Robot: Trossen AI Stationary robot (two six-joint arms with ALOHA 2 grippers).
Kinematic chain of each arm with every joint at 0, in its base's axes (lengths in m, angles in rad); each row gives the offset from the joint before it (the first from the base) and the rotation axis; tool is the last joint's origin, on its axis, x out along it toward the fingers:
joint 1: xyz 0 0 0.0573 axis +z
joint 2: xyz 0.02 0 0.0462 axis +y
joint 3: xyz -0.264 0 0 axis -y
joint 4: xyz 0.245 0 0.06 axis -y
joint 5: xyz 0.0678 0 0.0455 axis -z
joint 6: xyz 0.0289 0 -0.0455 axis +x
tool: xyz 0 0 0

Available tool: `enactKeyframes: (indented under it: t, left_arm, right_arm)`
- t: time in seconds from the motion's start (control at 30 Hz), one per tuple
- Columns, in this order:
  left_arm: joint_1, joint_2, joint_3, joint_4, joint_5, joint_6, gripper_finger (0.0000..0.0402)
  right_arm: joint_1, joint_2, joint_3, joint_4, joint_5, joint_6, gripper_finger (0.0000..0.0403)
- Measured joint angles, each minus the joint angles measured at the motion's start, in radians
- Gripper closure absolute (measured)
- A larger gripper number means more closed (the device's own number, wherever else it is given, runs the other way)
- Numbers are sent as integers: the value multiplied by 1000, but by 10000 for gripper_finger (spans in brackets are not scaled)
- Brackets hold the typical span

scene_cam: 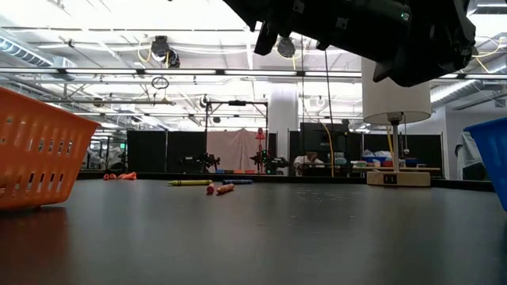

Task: Sort crayons
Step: Put the green crayon into the green bin

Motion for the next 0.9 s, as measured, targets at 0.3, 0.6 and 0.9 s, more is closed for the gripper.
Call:
enactKeyframes:
  t: [0.3, 0.6, 0.9]
  left_arm:
    - [-106, -90, 0, -113, -141, -30, 126]
    - [-260, -143, -1, -357, -328, -179, 110]
    - [-296, -143, -1, -482, -466, -341, 110]
  right_arm:
    - [5, -7, 0, -50, 5, 6, 397]
    - [6, -115, 0, -370, 4, -122, 397]
    - [7, -207, 0, -590, 7, -398, 396]
